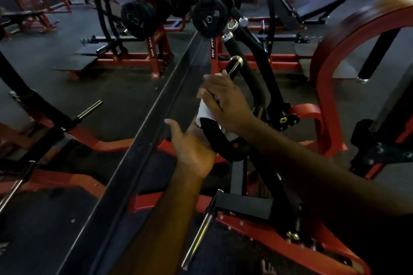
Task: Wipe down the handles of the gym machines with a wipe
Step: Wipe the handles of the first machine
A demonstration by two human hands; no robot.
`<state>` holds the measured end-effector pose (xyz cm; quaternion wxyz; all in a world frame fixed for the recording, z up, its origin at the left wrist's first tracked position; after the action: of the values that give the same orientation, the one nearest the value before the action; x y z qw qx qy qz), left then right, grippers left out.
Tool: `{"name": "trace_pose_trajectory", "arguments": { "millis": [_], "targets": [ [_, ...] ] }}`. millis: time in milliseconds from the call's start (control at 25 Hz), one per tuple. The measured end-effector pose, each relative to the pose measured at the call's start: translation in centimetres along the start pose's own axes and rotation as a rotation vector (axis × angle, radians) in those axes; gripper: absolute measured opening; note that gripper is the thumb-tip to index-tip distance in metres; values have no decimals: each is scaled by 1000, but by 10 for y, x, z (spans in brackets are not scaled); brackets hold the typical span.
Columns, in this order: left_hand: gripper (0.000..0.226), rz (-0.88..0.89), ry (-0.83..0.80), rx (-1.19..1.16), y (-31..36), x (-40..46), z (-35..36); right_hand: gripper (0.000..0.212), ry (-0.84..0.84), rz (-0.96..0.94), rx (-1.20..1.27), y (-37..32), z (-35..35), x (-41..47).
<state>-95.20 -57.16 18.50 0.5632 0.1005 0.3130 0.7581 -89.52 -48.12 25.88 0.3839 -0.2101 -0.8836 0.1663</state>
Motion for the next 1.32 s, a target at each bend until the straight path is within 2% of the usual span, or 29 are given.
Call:
{"name": "trace_pose_trajectory", "arguments": {
  "millis": [120,200,320,400,480,560,640,720,840,880,1000,1080,1160,1240,1320],
  "targets": [
    [92,1,-15,86,16,-1,-3,50,-4,124,28,-26,13,-47],
    [83,16,-12,117,30,2,-2,54,-16,65,-12,-41,22,-83],
    [70,46,-51,211,40,6,6,77,3,-46,-122,-36,26,-125],
    [57,52,-71,271,36,5,8,71,38,31,-104,-33,19,-132],
    [45,104,-61,373,33,8,6,53,131,239,-46,-38,12,-112],
    [41,170,-33,478,34,11,5,42,216,434,62,-45,15,-88],
    [40,218,-21,512,35,13,3,39,244,498,168,-46,19,-91],
    [41,235,-76,466,34,12,2,46,190,447,159,-30,20,-123],
    [44,243,-158,396,33,13,-1,49,98,325,-92,6,14,-167],
    [45,243,-174,374,31,12,-1,45,121,302,-75,8,17,-170],
    [48,197,-175,288,22,11,0,42,251,489,166,-23,35,-147],
    [52,155,-173,220,17,8,1,43,301,508,192,-36,44,-141],
    [46,139,-177,169,15,6,2,42,305,398,153,-19,40,-157],
    [29,157,-185,165,17,3,3,37,218,218,-39,17,23,-168],
    [23,170,-200,171,16,0,3,35,151,128,-197,38,14,-166]
  ]
}}
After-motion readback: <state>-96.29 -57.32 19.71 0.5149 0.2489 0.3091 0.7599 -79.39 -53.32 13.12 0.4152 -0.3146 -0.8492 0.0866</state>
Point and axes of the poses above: each hand's wrist, its own x-axis towards the middle knuckle, its own z-axis out of the palm, y = z × x, the point moved 4 cm from there along x, towards the middle knuckle
